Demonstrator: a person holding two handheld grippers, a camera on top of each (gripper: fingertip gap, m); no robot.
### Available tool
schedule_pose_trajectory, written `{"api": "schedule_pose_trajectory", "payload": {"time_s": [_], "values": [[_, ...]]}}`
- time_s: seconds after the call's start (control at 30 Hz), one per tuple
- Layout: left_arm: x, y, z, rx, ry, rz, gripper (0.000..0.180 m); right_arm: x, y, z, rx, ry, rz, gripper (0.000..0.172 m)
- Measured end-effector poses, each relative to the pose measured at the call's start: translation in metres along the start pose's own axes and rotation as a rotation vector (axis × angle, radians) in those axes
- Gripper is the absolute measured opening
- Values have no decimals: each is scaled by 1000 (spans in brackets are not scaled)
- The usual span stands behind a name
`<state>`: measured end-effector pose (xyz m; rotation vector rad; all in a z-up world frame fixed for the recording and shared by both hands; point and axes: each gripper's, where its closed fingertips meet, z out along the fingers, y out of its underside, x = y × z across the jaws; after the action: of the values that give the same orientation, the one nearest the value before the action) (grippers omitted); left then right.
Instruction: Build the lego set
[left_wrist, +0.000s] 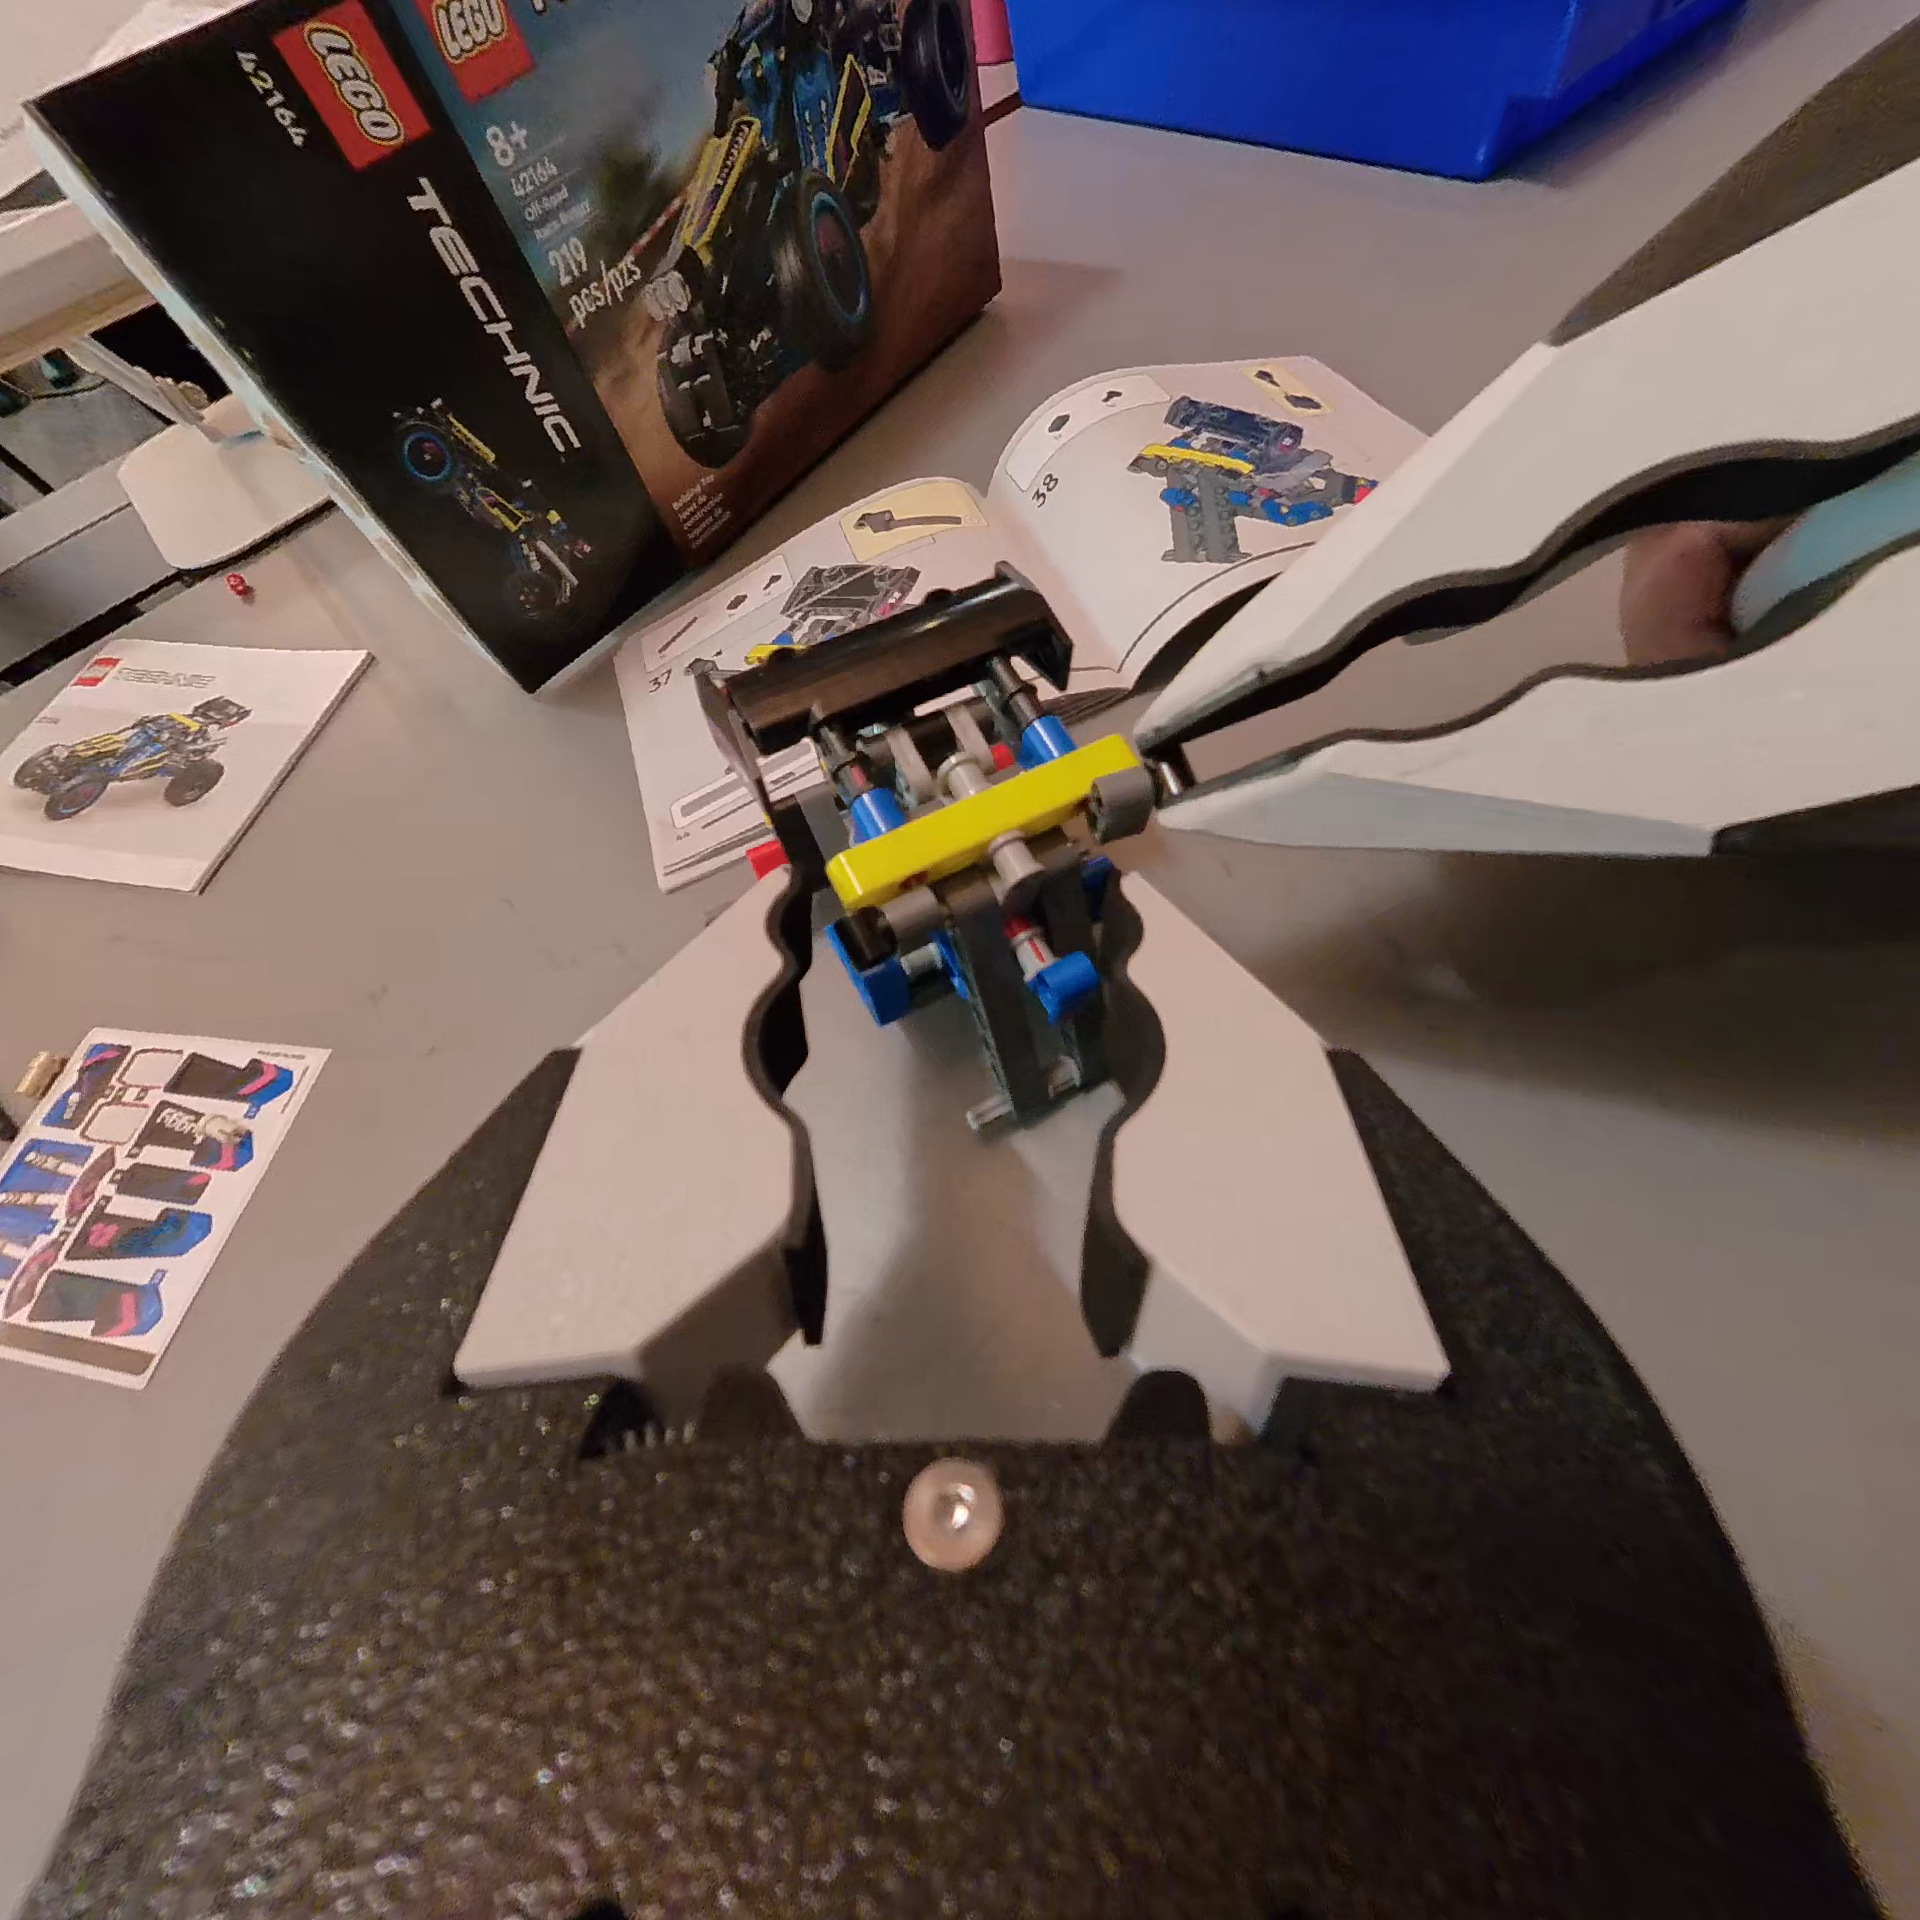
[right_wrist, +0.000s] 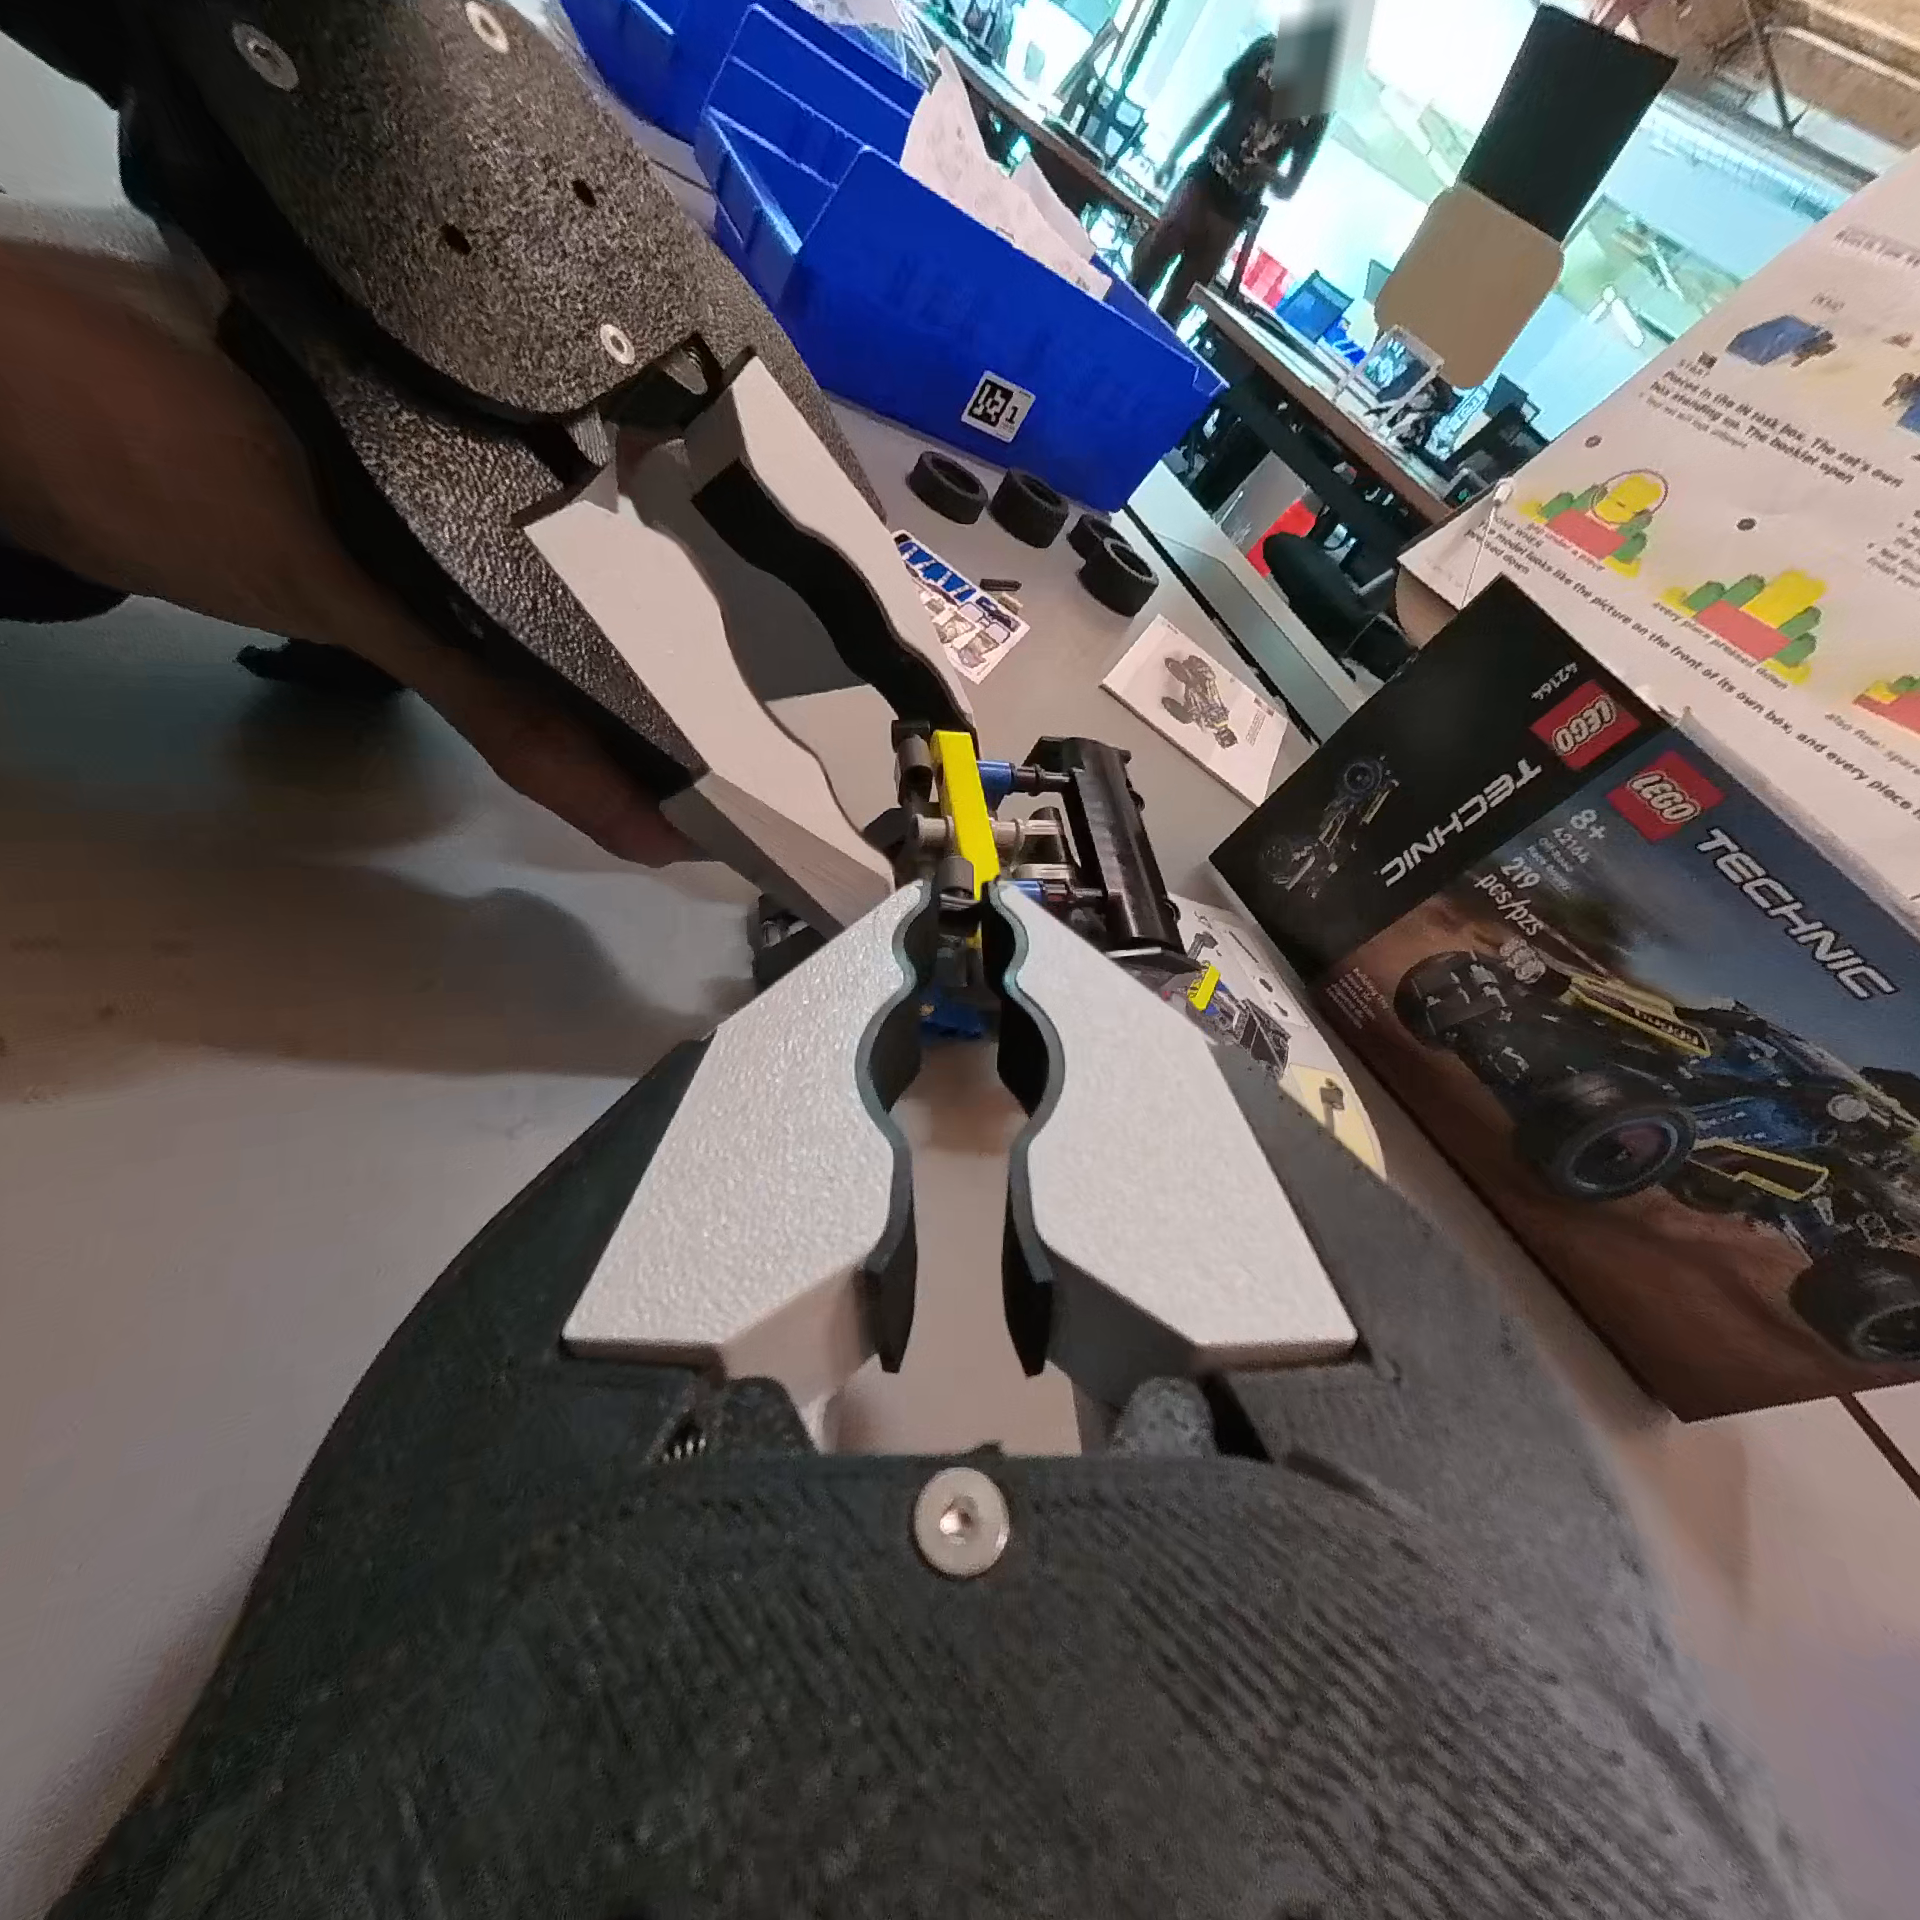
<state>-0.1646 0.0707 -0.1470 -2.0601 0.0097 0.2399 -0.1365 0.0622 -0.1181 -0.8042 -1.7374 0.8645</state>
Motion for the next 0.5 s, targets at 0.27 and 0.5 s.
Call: {"api": "schedule_pose_trajectory", "payload": {"time_s": [0.27,0.5], "values": [[-2,0,3,-14,-23,-29,57,-1,5,4,-13,10,-36,5],[-4,0,6,-26,-71,-3,48,2,5,7,-13,11,-4,4]]}}
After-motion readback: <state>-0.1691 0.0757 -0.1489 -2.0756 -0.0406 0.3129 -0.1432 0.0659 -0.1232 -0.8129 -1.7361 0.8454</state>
